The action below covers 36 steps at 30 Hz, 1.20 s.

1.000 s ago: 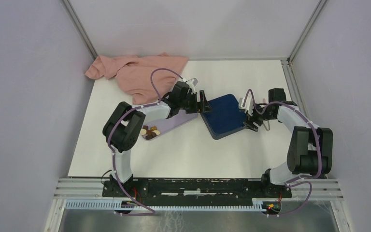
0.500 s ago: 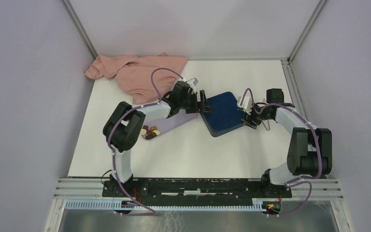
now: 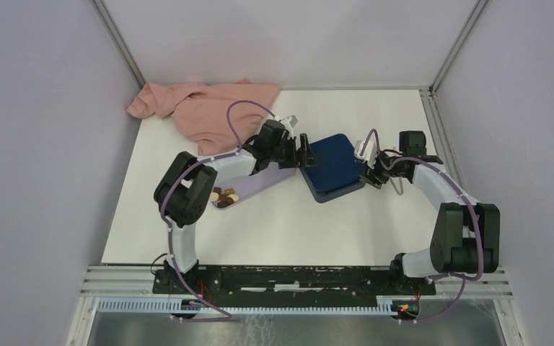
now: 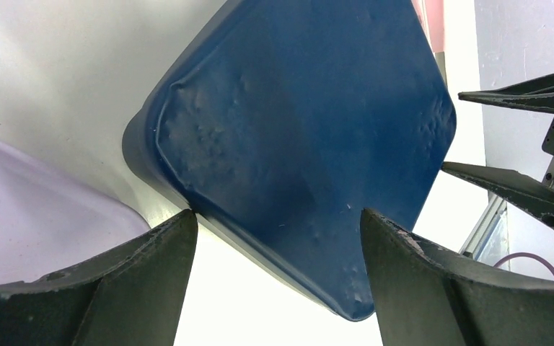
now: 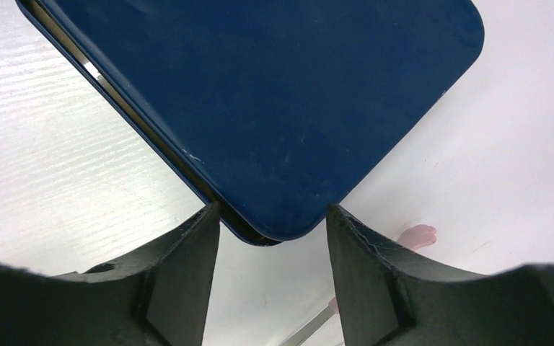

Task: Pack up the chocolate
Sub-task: Close the box lid on the packing box.

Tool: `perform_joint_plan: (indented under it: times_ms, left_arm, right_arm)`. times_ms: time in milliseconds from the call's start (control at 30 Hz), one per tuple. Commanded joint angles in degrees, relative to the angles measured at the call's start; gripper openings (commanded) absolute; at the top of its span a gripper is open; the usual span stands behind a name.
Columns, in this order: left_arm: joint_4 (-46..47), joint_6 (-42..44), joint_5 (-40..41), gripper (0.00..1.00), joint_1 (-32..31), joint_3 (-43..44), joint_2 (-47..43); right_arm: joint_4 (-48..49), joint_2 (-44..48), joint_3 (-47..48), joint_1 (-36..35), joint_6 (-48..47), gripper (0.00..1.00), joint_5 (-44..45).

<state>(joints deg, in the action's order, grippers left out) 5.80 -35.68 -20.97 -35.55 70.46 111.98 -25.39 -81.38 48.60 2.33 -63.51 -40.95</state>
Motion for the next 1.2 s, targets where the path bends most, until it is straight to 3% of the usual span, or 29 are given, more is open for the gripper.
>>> perform_joint_plan:
  times_ms: [0,167,400,600,733,967,1167]
  left_arm:
    - [1.41,-0.45,-0.83,0.88,-0.51,2.73,-0.17]
    - [1.10,0.05,-0.76,0.88,-0.50,1.90,-1.40]
    - [-1.91,5.09,2.03,0.88,-0.36,-0.66,-9.17]
    - [-4.52,11.07,6.54,0.86,0.48,-1.65,-14.02]
    - [-8.05,14.16,7.88,0.82,2.30,2.70,-12.26]
    - [-13.92,14.11,4.76,0.69,6.07,15.15,-1.93]
    - [-15.97,11.40,0.66,0.62,6.53,24.24,7.37]
  right_arm:
    - [-1.95,-0.60,0.49,-0.13,-1.93,0.64,0.63]
    - [-6.43,1.05,1.93,1.45,-4.69,0.70,-2.94]
    - [-11.99,5.21,3.08,3.46,-8.25,0.70,-11.69]
    - [-15.77,9.44,-1.91,3.50,-19.73,0.69,-17.02]
    - [-17.28,10.88,-4.55,3.52,-26.97,0.67,-18.14]
    - [-18.76,9.99,-5.62,3.50,-31.33,0.57,-15.62]
    - [-20.11,8.49,-6.06,3.31,-34.15,0.37,-11.90]
